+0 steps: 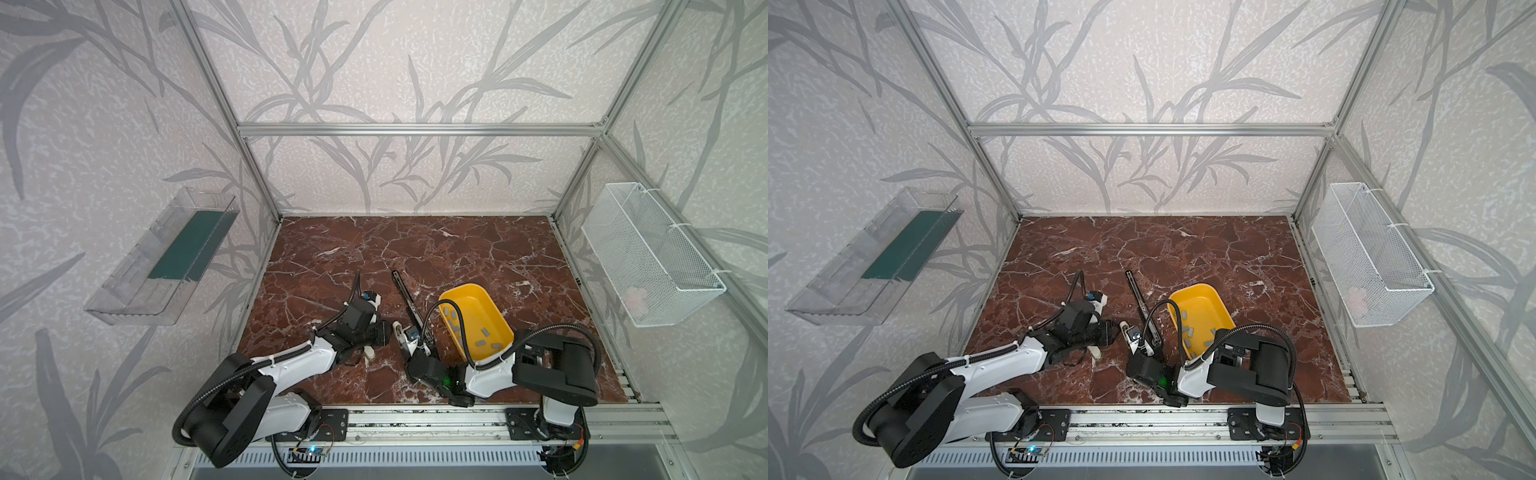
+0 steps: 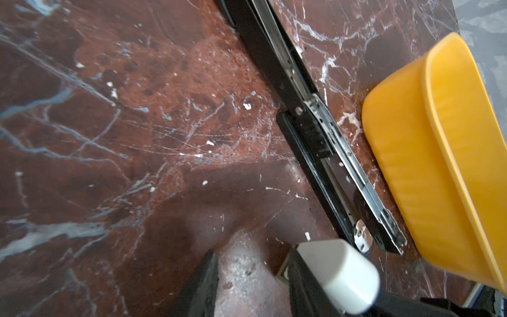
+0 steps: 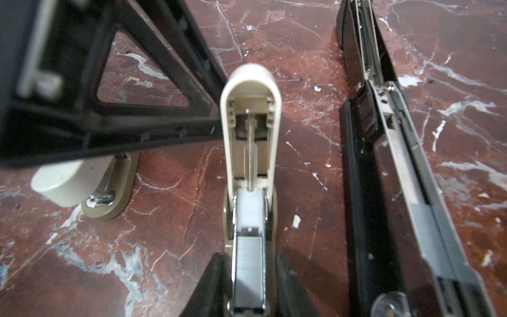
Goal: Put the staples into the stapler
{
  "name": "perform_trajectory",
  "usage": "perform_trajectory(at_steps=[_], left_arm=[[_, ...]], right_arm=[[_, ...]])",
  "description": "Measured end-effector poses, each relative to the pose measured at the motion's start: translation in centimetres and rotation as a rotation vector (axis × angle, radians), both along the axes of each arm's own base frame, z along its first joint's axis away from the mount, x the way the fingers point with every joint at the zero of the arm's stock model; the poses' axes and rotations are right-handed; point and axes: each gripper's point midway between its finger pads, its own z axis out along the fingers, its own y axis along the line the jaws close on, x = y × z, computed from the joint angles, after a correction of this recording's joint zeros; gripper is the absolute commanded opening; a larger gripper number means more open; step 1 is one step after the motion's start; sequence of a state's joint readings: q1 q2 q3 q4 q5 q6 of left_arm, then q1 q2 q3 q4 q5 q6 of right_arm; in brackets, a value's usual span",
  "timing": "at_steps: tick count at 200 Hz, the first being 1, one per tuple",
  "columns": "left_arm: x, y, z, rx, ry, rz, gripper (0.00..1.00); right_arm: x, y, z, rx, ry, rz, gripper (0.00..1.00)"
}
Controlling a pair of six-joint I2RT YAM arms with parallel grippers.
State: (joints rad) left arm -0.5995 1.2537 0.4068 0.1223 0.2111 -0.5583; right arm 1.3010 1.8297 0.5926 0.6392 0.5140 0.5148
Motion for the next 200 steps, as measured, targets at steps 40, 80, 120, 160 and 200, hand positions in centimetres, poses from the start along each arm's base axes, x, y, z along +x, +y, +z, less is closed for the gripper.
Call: perform_trajectory(at_steps=[40,80,120,160,200], left_arm=[[-0.9,-2.1,0.7,-0.035,-0.027,-0.099,0.42],[-2.8,-3.8,1.1,-0.034,-0.074,-0.206,0.43],[-3.5,-4.2,1.5,-0.017,-0.122,-0.239,0.43],[-4.1,-4.6,1.0,0.026,-0.146,-0.264,0.41],[-3.8,-4.9,0.7,0.064,-0.177,-0.257,0.40]], right_arm=[[0.0,0.1,0.0,0.011,0.004,-0.006,0.21],[0.1,0.4,0.0,0.019,0.006,-0.009,0.21],[0.1,0.4,0.1,0.032,0.013,-0.019,0.21],[0.3,0.3,0.1,0.036,0.011,-0.032,0.21],[0.4,-0.2,0.0,0.027,0.000,-0.048,0.22]])
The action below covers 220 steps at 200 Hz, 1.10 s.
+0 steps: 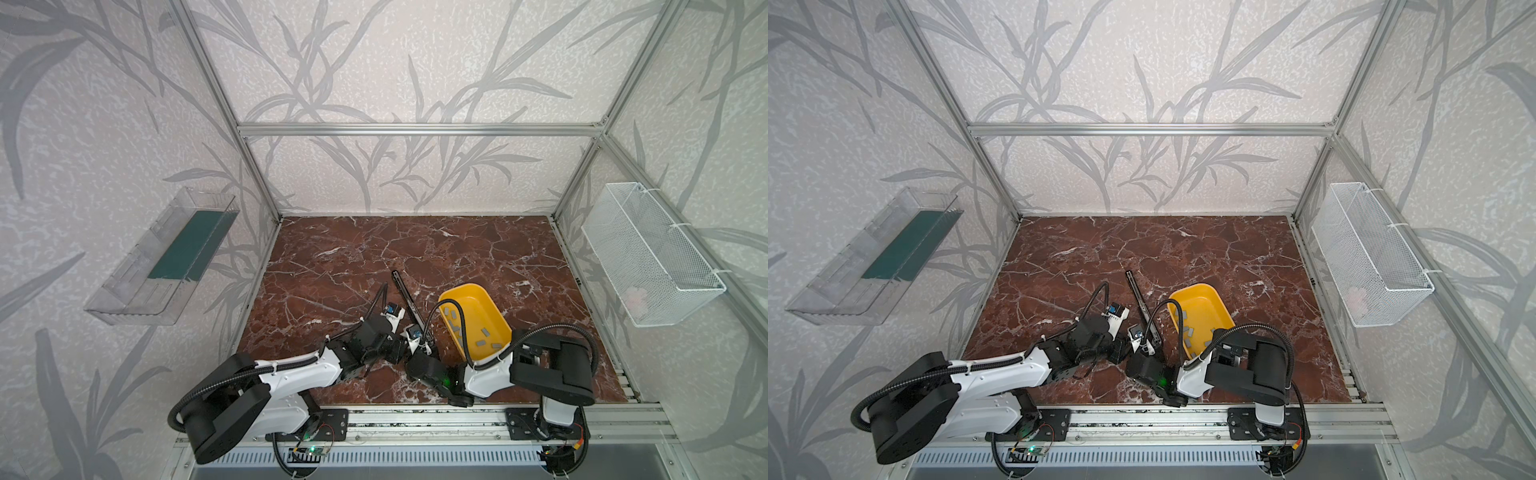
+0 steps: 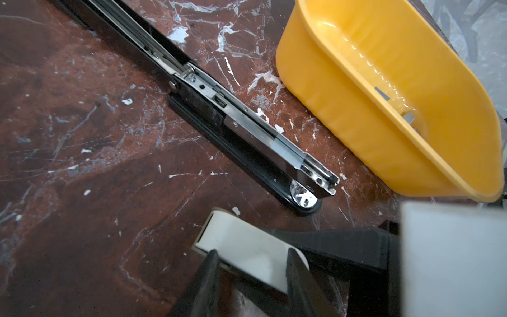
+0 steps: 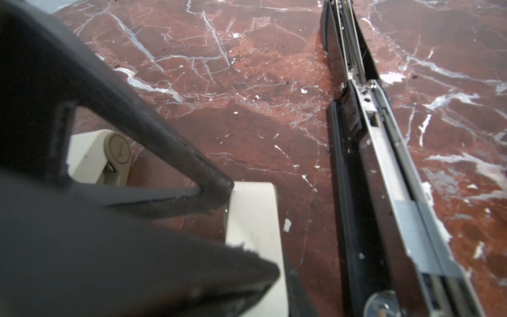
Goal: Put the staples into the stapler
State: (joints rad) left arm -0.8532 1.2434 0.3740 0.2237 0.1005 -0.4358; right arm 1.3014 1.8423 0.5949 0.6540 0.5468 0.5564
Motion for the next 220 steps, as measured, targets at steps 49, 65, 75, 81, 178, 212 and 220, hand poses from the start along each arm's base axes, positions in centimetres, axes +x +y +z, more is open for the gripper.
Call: perform_trajectory(at_steps=[49,65,75,81,178,212,220], left_arm=[[0.2,0.0,0.0,0.015,-0.016,0.009,0.40],[0.1,0.0,0.1,0.014,-0.017,0.006,0.41],[-0.1,-0.1,0.3,0.010,-0.019,0.002,0.41],[-0.2,-0.2,0.4,0.004,-0.020,-0.002,0.41],[-0.1,2.4,4.0,-0.069,-0.124,0.117,0.55],[0.3,3.5,3.7,-0.050,-0.140,0.164,0.55],[0.4,3.6,3.6,-0.043,-0.140,0.174,0.55]], right_arm=[[0.1,-0.1,0.0,0.002,-0.002,-0.003,0.28],[0.0,-0.2,0.1,0.003,0.001,0.001,0.29],[-0.1,-0.3,0.1,0.004,0.004,0.006,0.29],[-0.2,-0.3,0.1,0.004,0.006,0.010,0.30],[-1.5,-0.6,0.5,0.013,0.040,0.070,0.56],[-2.7,-2.1,1.3,-0.013,0.057,0.098,0.56],[-2.9,-2.3,1.9,-0.012,0.053,0.104,0.55]])
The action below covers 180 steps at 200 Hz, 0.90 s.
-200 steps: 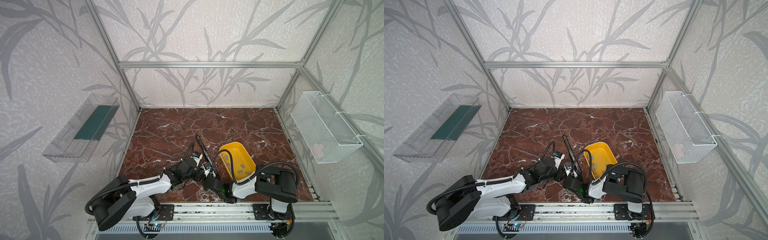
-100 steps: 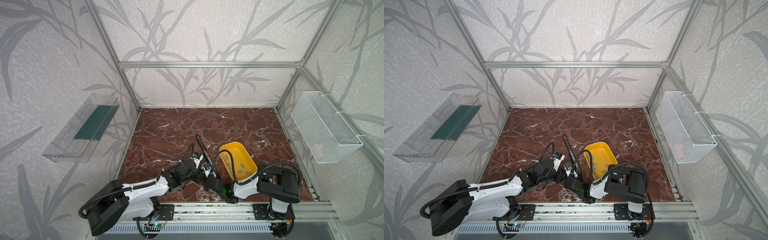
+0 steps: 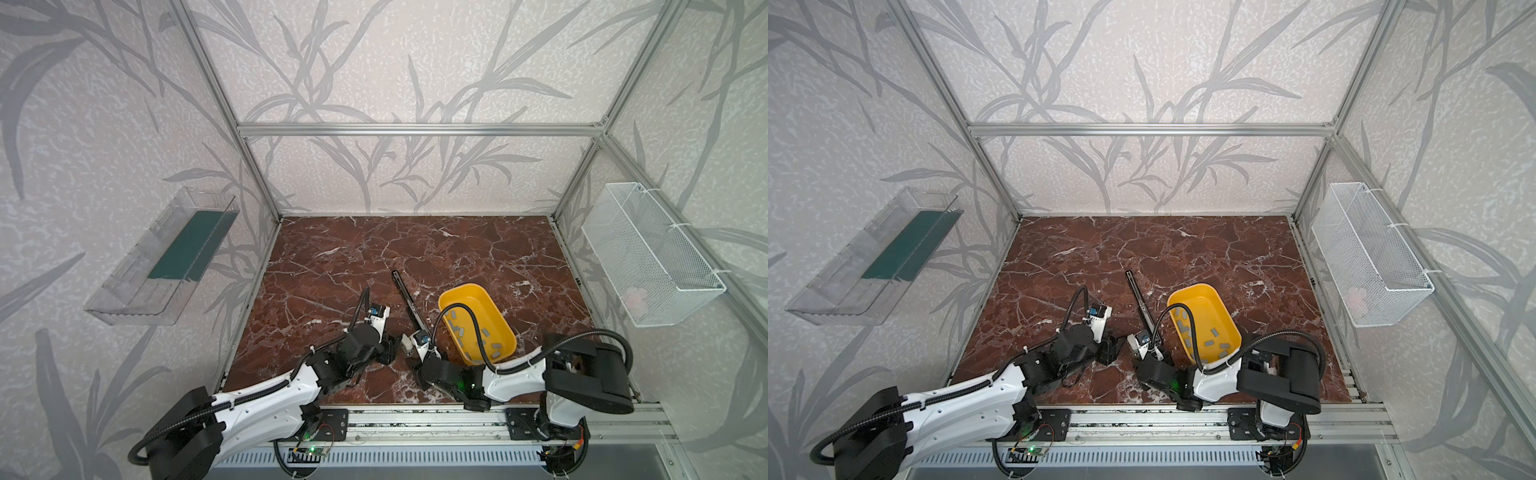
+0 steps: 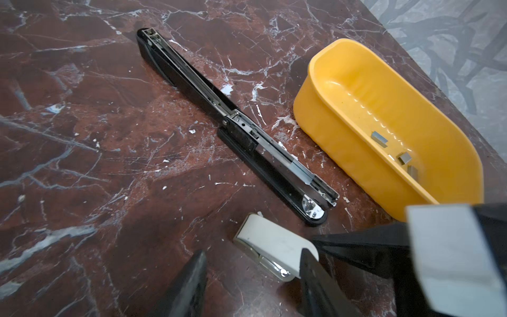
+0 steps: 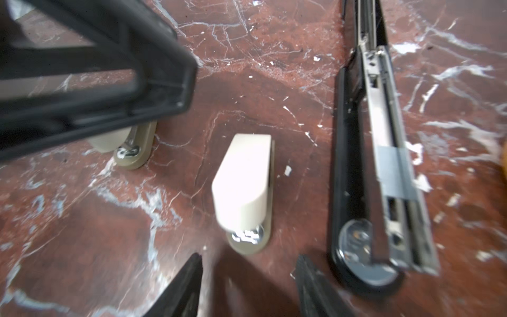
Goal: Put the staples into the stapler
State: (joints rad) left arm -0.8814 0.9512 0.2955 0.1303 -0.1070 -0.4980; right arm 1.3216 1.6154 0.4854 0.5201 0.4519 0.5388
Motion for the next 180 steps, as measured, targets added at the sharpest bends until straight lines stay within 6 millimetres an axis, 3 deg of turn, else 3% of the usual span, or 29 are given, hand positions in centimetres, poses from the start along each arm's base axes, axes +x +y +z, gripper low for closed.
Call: perform_trajectory(at_steps=[49,71,126,180], left_arm=[[0.3,0.4,-0.1,0.000,-0.001,0.029,0.55],[0.3,0.4,-0.3,0.002,0.003,0.031,0.54],[0.4,0.3,-0.6,0.006,0.010,0.031,0.52],[0.3,0.2,-1.1,0.012,0.020,0.025,0.49]], right_arm=[[-0.4,-0.3,6.7,0.112,-0.067,0.018,0.37],[-0.2,-0.9,8.2,0.119,-0.090,0.008,0.33],[1.9,-0.5,7.9,0.062,-0.084,-0.034,0.26],[2.1,0.8,4.5,-0.023,-0.031,-0.014,0.24]])
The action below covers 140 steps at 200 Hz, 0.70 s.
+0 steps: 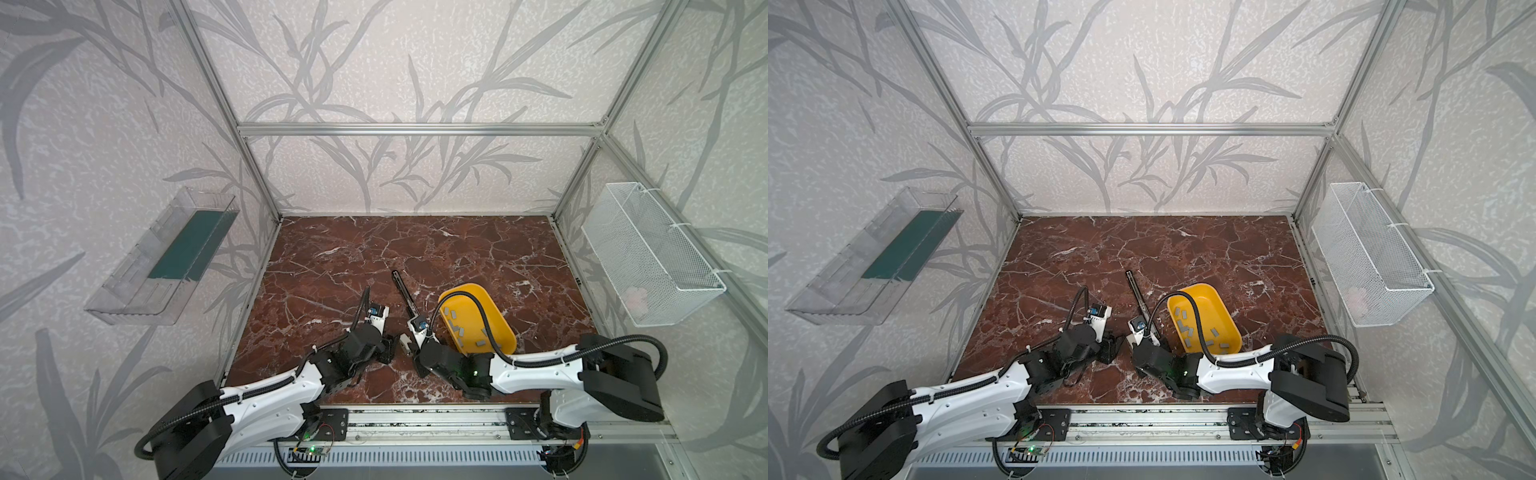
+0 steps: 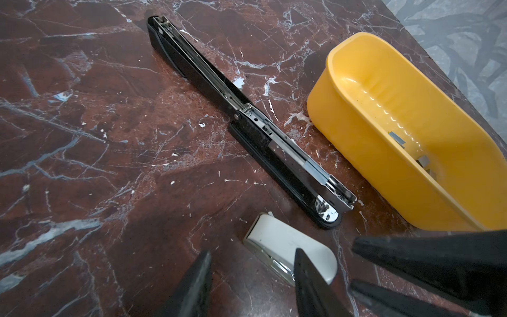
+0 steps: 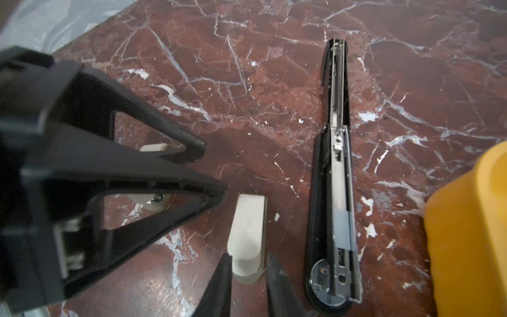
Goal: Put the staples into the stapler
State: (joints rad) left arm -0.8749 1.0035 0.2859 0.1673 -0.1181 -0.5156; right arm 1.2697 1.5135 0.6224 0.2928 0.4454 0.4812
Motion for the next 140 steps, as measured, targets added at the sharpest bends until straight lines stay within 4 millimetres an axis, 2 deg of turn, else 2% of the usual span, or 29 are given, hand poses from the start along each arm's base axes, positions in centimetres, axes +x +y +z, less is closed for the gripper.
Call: perform_trajectory(at_steps=[54,91,140], left_arm=[[-0.1,0.1,-0.5,0.008,0.006,0.001,0.48],[-0.1,0.2,-0.5,0.008,0.005,0.004,0.48],[-0.1,0.2,-0.5,0.007,0.003,0.005,0.48]], right_arm=[[0.1,0.8,-2.0,-0.043,0.023,0.005,0.21],[0.2,1.1,-2.6,-0.033,0.033,-0.004,0.19],[-0.6,0.5,-4.1,-0.051,0.057,-0.009,0.18]])
